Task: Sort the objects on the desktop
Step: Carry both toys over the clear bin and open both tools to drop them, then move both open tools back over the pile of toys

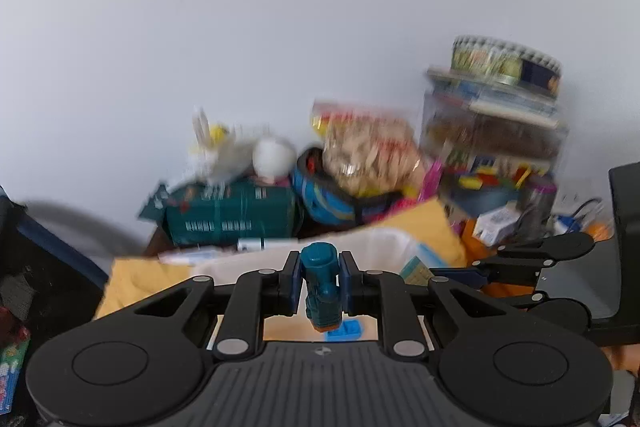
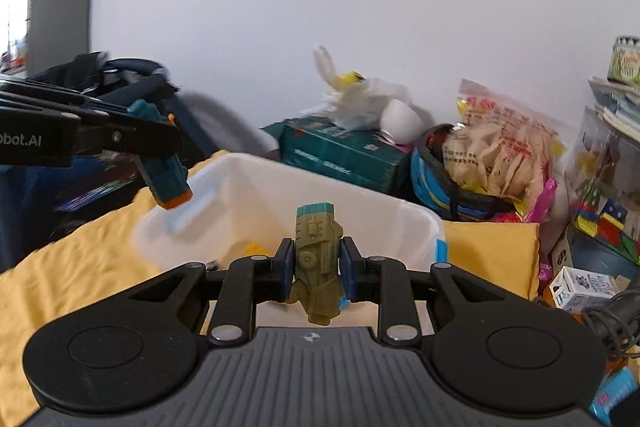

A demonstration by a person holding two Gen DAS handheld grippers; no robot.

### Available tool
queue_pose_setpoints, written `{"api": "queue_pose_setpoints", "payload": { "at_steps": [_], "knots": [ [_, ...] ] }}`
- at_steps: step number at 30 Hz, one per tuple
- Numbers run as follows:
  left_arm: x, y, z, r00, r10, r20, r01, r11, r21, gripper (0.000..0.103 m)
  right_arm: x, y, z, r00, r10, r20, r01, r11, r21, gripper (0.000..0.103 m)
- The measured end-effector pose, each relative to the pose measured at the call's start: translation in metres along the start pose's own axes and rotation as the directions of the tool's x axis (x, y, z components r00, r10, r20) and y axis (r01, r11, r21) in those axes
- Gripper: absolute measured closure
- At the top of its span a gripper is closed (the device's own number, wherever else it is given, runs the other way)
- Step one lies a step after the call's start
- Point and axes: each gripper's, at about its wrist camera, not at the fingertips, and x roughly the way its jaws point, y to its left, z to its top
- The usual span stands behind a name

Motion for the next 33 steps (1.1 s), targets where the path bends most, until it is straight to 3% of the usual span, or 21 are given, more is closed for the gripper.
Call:
{"api": "queue_pose_setpoints", "payload": {
  "at_steps": [4,7,12,13,14,17,20,24,27,30,33],
  "knots": [
    [0.035,0.022,-0.018,0.989,-0.031,-0.141,0.010,0.989,-0.150,0.077,0.037,-0.005,-0.006,0.997,-0.028,-0.076,0.031,0.999,0.032,0.072],
    [0.021,0.032,-0.029,0.993,-0.035,-0.116,0.011,0.980,-0.200,0.059,0.045,-0.006,-0.016,0.992,-0.029,-0.123,0.037,0.998,0.059,0.065],
    [-0.021,0.029,-0.046,0.996,-0.052,-0.072,0.038,0.982,-0.185,0.055,0.019,0.008,-0.027,0.998,0.006,-0.066,0.001,0.994,0.108,0.062],
    [-0.029,0.028,-0.052,0.997,-0.052,-0.064,0.039,0.983,-0.180,0.049,0.013,0.012,-0.029,0.999,0.013,-0.052,-0.008,0.994,0.106,0.060],
    [-0.036,0.028,-0.061,0.996,-0.056,-0.068,0.042,0.981,-0.188,0.042,0.005,0.017,-0.033,0.999,0.025,-0.038,-0.021,0.995,0.101,0.055],
    [-0.052,0.026,-0.097,0.990,-0.062,-0.124,0.033,0.974,-0.223,0.041,-0.007,0.032,-0.043,0.998,0.054,-0.035,-0.052,0.997,0.057,0.051],
    [-0.059,0.017,-0.135,0.975,-0.049,-0.216,-0.001,0.975,-0.224,0.041,-0.021,0.051,-0.068,0.994,0.077,-0.081,-0.077,0.997,-0.003,0.045],
    [-0.057,0.005,-0.173,0.941,-0.062,-0.333,-0.023,0.969,-0.244,0.041,-0.026,0.058,-0.106,0.976,0.115,-0.185,-0.108,0.993,0.048,0.045],
    [-0.060,-0.007,-0.187,0.926,-0.051,-0.375,-0.031,0.977,-0.209,0.041,-0.025,0.056,-0.127,0.960,0.128,-0.251,-0.105,0.989,0.105,0.045],
    [-0.063,-0.020,-0.190,0.916,0.022,-0.400,-0.077,0.990,-0.121,0.041,-0.026,0.053,-0.136,0.953,0.131,-0.272,-0.099,0.987,0.128,0.045],
    [-0.076,-0.033,-0.185,0.933,0.124,-0.338,-0.132,0.991,-0.001,0.037,-0.030,0.052,-0.143,0.951,0.136,-0.279,-0.099,0.985,0.142,0.042]
  ]
}}
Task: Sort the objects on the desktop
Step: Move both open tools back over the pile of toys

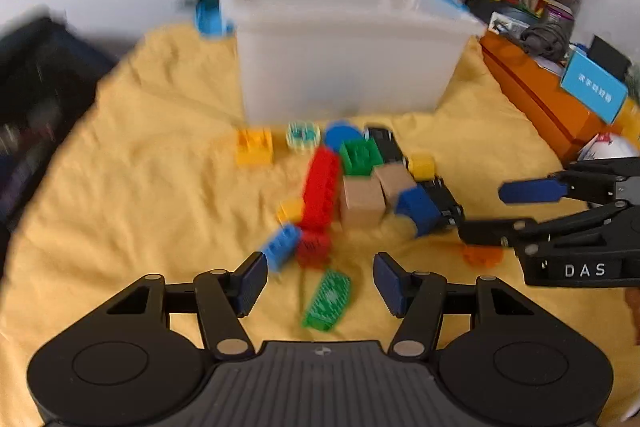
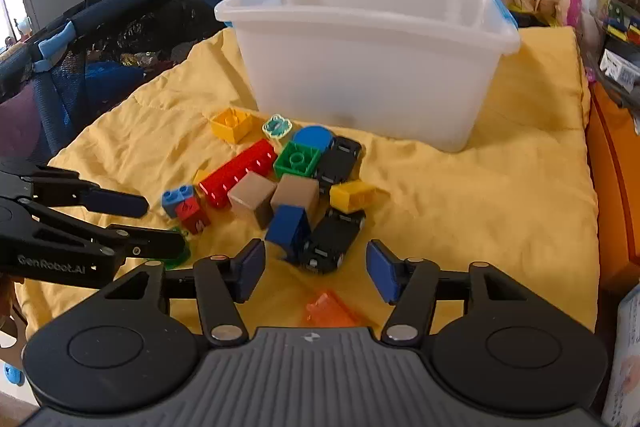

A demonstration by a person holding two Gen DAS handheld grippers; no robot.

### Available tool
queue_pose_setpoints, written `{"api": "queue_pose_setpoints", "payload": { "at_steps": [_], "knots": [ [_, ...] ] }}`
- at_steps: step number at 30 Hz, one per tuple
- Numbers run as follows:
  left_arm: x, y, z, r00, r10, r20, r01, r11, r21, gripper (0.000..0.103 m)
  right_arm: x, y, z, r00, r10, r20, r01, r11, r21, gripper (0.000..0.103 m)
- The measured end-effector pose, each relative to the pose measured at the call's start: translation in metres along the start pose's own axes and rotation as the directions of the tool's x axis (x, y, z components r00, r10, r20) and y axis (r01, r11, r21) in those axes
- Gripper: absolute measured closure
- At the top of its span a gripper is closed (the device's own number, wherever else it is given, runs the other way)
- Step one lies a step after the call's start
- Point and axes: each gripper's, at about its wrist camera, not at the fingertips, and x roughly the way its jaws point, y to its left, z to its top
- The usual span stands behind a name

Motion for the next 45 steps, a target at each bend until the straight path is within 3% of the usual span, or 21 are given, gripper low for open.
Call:
{"api": "queue_pose_setpoints", "payload": {
  "at_steps": [1,3,10,14,19,29,32,38,42,45],
  "knots": [
    [-0.005,-0.004,0.001,0.999,0.027,0.026,-0.028,0.999,0.034,0.031,0.000,0.000,-0.002,1.000,-0.001,0.001,0.001,1.000,0.000,0.041],
    [-0.012,-0.009,0.003,0.996,0.056,0.064,-0.059,0.997,0.053,0.029,-0.004,0.001,-0.009,1.000,0.005,-0.002,-0.005,1.000,0.011,0.040],
    [-0.017,-0.010,-0.002,0.997,0.048,0.055,-0.047,0.998,-0.029,0.029,-0.007,0.000,-0.017,0.999,0.032,0.001,-0.032,0.998,0.051,0.038],
    [-0.014,-0.020,-0.008,1.000,0.019,0.009,-0.019,0.999,0.041,0.029,-0.009,0.000,-0.017,0.999,0.039,0.005,-0.039,0.998,0.041,0.036],
    [-0.021,-0.037,-0.012,0.998,0.028,0.053,-0.034,0.993,0.117,0.029,-0.009,0.000,-0.019,0.999,0.053,-0.001,-0.053,0.998,0.030,0.036],
    [-0.014,-0.029,-0.010,0.999,0.036,0.011,-0.036,0.999,0.027,0.029,-0.008,0.000,-0.020,0.998,0.064,-0.003,-0.064,0.998,0.018,0.036],
    [-0.009,-0.030,-0.009,0.999,0.041,-0.015,-0.041,0.998,0.038,0.029,-0.007,-0.001,-0.019,0.998,0.061,-0.003,-0.061,0.998,0.020,0.036],
    [0.002,-0.031,-0.012,0.994,-0.057,-0.089,0.058,0.998,0.009,0.029,-0.005,-0.003,-0.017,0.998,0.058,-0.007,-0.058,0.998,0.022,0.036],
    [0.001,-0.025,-0.013,0.990,-0.110,-0.085,0.107,0.993,-0.040,0.029,-0.005,-0.003,-0.017,0.999,0.053,-0.005,-0.052,0.999,0.016,0.035],
    [0.002,-0.022,-0.015,0.991,-0.106,-0.087,0.102,0.994,-0.042,0.029,-0.004,-0.005,-0.017,0.998,0.068,-0.010,-0.068,0.998,0.007,0.034]
  ]
}}
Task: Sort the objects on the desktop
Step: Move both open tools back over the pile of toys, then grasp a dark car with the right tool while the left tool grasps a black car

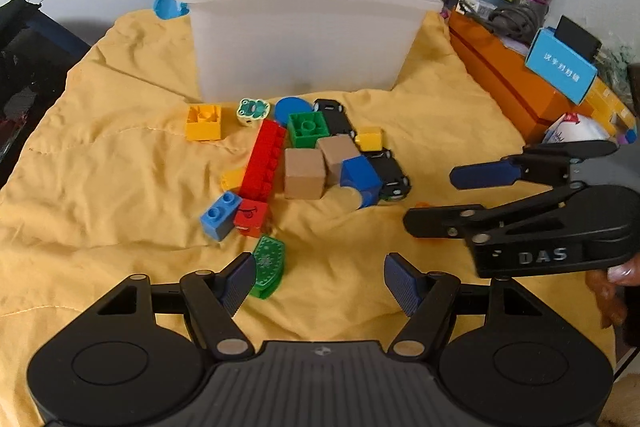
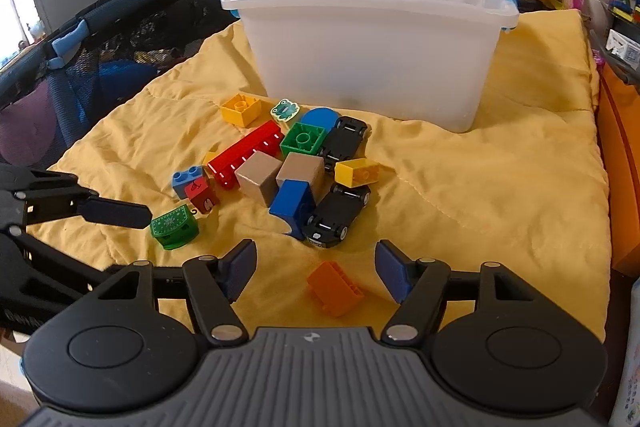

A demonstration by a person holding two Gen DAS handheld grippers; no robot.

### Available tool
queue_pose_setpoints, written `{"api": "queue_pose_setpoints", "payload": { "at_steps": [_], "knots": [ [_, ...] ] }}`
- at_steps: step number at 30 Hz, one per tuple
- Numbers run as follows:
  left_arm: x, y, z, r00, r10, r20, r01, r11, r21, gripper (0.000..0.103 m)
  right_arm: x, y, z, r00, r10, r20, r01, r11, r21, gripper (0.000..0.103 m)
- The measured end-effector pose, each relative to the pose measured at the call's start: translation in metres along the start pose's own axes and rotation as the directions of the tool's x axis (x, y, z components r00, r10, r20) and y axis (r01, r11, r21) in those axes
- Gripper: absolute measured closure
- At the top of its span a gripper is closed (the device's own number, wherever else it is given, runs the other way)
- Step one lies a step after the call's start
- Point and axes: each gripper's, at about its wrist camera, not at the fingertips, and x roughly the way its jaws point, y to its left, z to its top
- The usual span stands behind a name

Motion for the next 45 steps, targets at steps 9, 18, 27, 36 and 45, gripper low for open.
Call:
{"api": "queue_pose_setpoints", "payload": {
  "at_steps": [9,18,27,36,45],
  "knots": [
    [0.005,0.008,0.000,0.999,-0.032,-0.011,0.033,0.999,0.007,0.029,0.005,-0.003,-0.002,0.999,0.024,-0.038,-0.025,0.999,-0.020,0.049],
    [0.007,0.019,0.005,0.999,-0.049,-0.002,0.049,0.999,-0.017,0.029,0.021,-0.030,0.020,0.999,0.025,-0.023,-0.020,0.979,0.201,0.067],
    [0.011,0.019,0.054,0.983,-0.169,0.075,0.174,0.983,-0.055,0.029,0.055,-0.034,0.024,0.994,0.072,-0.086,-0.045,0.957,0.286,0.080],
    [0.080,-0.011,0.123,0.961,-0.272,0.046,0.276,0.956,-0.099,0.040,0.018,-0.054,0.018,0.999,-0.034,-0.029,0.041,0.964,0.264,0.085],
    [0.122,-0.019,0.126,0.996,-0.059,-0.070,0.055,0.996,-0.065,0.067,-0.006,-0.076,-0.004,0.996,-0.088,-0.019,0.089,0.930,0.357,0.085]
  ]
}}
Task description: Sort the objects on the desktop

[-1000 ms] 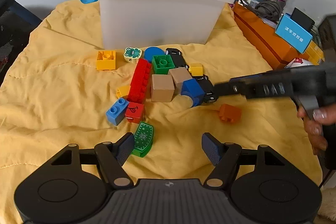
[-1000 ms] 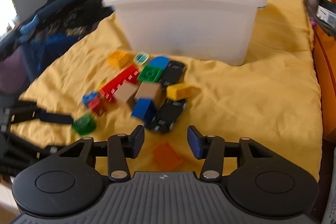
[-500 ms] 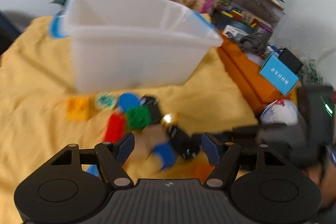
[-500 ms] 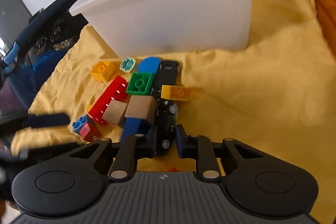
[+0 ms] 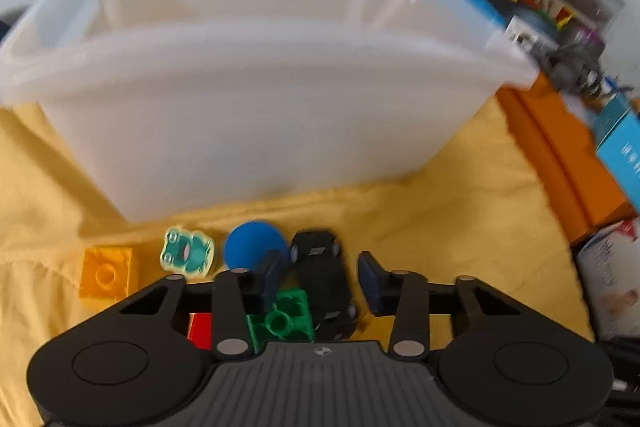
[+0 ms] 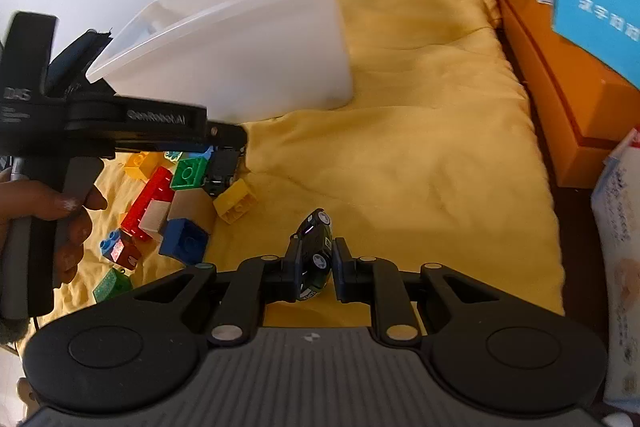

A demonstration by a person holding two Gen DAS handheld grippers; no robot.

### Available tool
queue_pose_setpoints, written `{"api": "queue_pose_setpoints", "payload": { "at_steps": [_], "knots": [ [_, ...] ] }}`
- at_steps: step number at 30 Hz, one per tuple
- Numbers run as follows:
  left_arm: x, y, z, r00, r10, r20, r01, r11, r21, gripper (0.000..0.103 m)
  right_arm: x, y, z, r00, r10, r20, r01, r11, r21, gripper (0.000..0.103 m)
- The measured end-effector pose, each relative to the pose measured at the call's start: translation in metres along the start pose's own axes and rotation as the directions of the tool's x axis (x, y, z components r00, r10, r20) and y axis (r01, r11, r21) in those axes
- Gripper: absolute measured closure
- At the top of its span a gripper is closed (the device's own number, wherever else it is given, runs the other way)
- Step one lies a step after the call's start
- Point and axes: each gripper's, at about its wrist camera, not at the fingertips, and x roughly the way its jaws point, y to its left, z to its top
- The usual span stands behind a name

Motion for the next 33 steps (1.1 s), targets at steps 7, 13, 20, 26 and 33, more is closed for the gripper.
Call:
{"api": "queue_pose_setpoints", "payload": {
  "at_steps": [7,13,20,26,33],
  "knots": [
    [0.006,-0.009,-0.002,0.998,-0.060,-0.020,0.061,0.996,0.062,0.072,-0.001,-0.002,-0.001,1.000,-0.012,0.012,0.012,1.000,-0.012,0.085],
    [-0.020,-0.007,-0.011,0.991,-0.133,0.008,0.132,0.989,0.071,0.090,0.005,-0.006,0.003,1.000,-0.022,0.005,0.022,1.000,-0.009,0.069],
    [-0.013,0.003,-0.018,0.995,-0.102,-0.018,0.103,0.993,0.056,0.080,0.026,-0.013,0.005,0.996,0.048,-0.072,-0.045,0.998,0.031,0.078],
    [0.009,-0.001,-0.015,0.982,-0.178,-0.065,0.179,0.984,0.007,0.067,0.015,-0.005,0.003,0.997,0.029,-0.069,-0.033,0.998,-0.051,0.082],
    [-0.018,-0.016,-0.028,0.992,-0.126,-0.016,0.127,0.984,0.123,0.075,0.012,-0.005,-0.001,0.998,0.017,-0.066,-0.023,0.996,-0.084,0.082]
  ]
}}
